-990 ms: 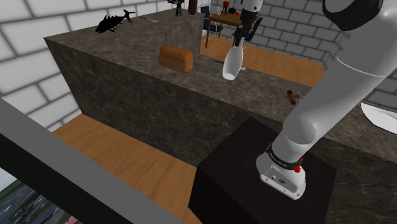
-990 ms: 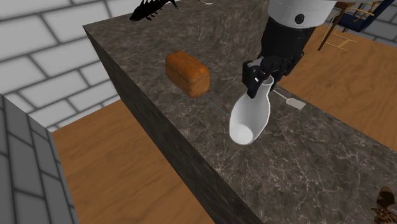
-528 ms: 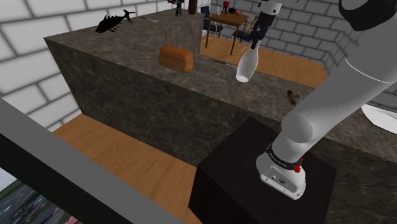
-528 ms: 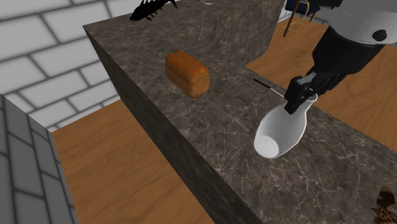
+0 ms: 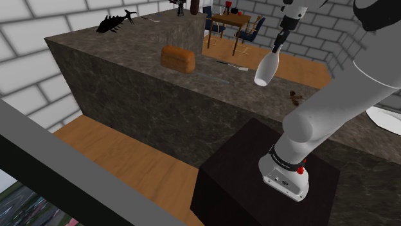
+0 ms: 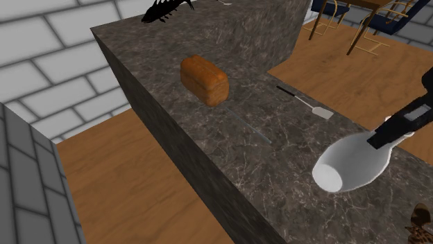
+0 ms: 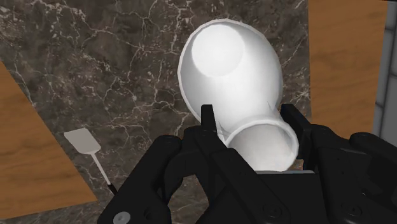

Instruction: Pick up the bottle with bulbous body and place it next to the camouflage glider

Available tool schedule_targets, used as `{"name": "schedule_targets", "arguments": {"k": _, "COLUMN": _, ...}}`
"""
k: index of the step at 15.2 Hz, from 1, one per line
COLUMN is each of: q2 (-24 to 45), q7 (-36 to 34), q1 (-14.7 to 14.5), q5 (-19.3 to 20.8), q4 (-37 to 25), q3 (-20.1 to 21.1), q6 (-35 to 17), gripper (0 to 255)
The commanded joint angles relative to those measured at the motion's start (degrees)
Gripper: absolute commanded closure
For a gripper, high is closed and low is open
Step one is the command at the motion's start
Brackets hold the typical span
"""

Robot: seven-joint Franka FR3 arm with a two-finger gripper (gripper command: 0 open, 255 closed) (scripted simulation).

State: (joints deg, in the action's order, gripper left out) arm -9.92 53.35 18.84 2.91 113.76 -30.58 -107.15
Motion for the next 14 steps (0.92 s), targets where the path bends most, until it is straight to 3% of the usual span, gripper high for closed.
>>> {"name": "schedule_targets", "arguments": {"k": 1, "q2": -0.4, "q7": 2.7, "q1": 1.1, "q5": 0.3, "q4": 0.0, "q3": -1.6, "q6": 0.3, "gripper": 255}}
{"name": "schedule_targets", "arguments": {"k": 8, "q2": 1.1, "q7": 12.9, "q1": 4.9, "q5": 0.0, "q4": -2.1, "q3": -7.9, "q6": 1.0, "gripper": 255}}
{"name": "schedule_targets", "arguments": {"k": 14, "q2": 5.6, "q7": 23.1, "q1": 8.2, "q5": -2.7, "q4": -6.5, "q3": -13.9, "q6": 2.0, "gripper": 255}}
